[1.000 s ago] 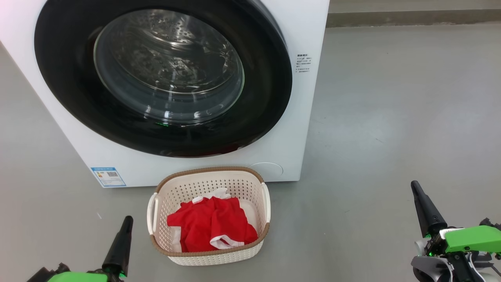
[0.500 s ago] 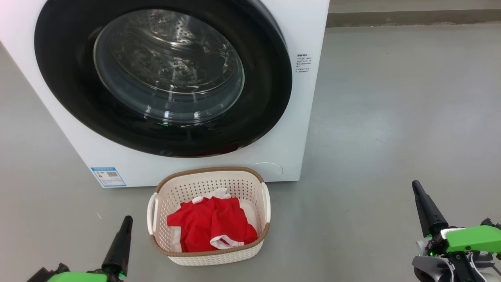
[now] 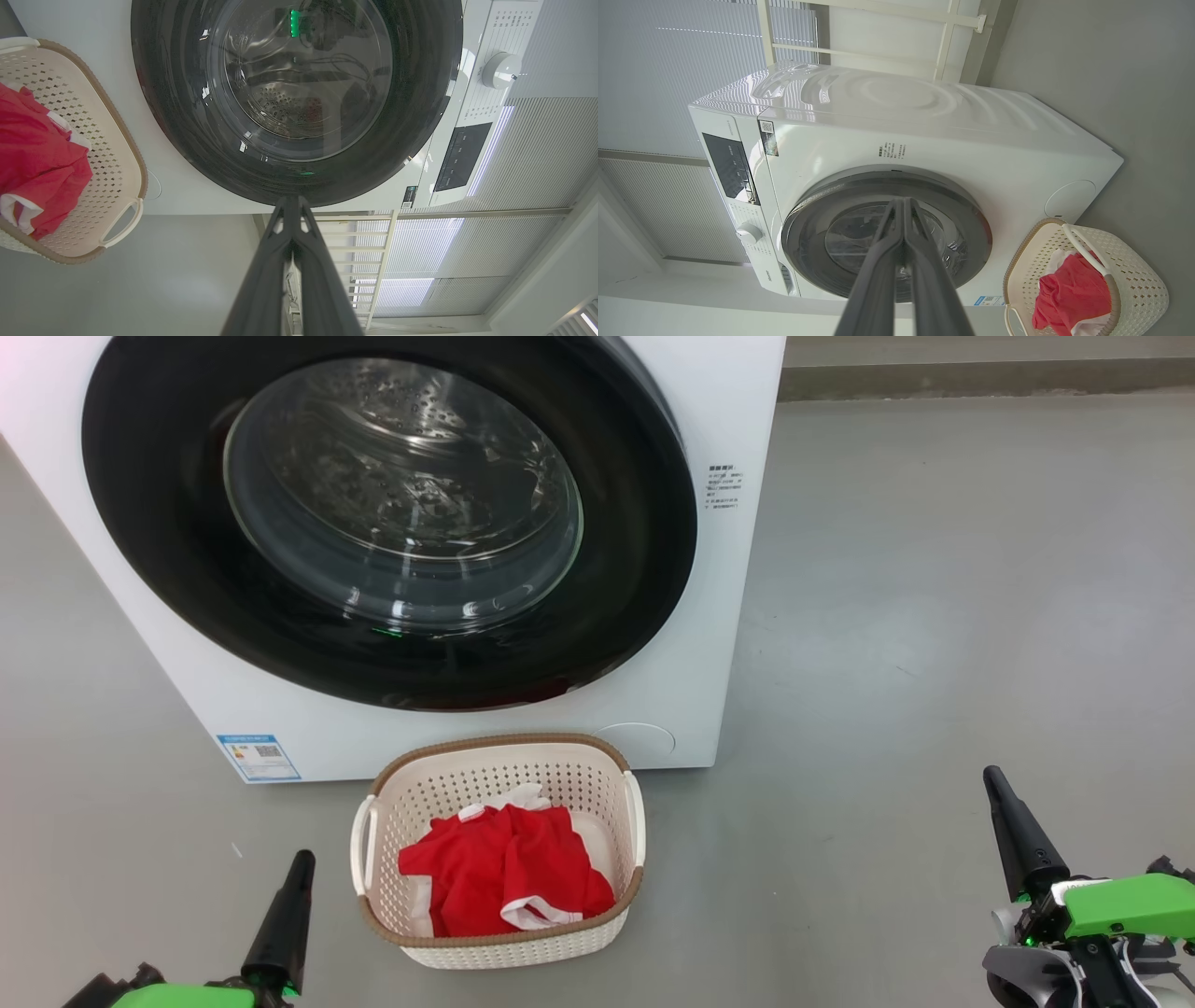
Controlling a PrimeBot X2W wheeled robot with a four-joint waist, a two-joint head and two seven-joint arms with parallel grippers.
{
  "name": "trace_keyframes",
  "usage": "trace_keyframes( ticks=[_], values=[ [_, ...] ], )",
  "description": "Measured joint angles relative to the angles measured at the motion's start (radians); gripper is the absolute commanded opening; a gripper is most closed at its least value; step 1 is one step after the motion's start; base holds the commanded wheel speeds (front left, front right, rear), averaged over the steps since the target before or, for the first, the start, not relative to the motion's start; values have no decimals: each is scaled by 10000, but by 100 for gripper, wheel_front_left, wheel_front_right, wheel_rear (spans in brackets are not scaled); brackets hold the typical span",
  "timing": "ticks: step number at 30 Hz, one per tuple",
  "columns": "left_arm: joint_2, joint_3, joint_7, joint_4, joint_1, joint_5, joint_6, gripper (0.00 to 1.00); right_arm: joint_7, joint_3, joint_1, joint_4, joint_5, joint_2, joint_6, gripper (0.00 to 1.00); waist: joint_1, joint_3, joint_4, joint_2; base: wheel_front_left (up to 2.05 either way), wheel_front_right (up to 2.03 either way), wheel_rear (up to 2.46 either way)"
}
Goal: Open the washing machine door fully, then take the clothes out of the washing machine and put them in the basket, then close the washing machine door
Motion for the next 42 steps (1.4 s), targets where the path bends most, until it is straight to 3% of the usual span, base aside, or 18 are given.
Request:
trace_keyframes(
  ticks=[42],
  values=[
    [-27, 96, 73, 0, 0, 25, 0, 0, 84, -46, -1, 15, -17, 75, 0, 0, 0, 0, 0, 0, 0, 0, 0]
  ],
)
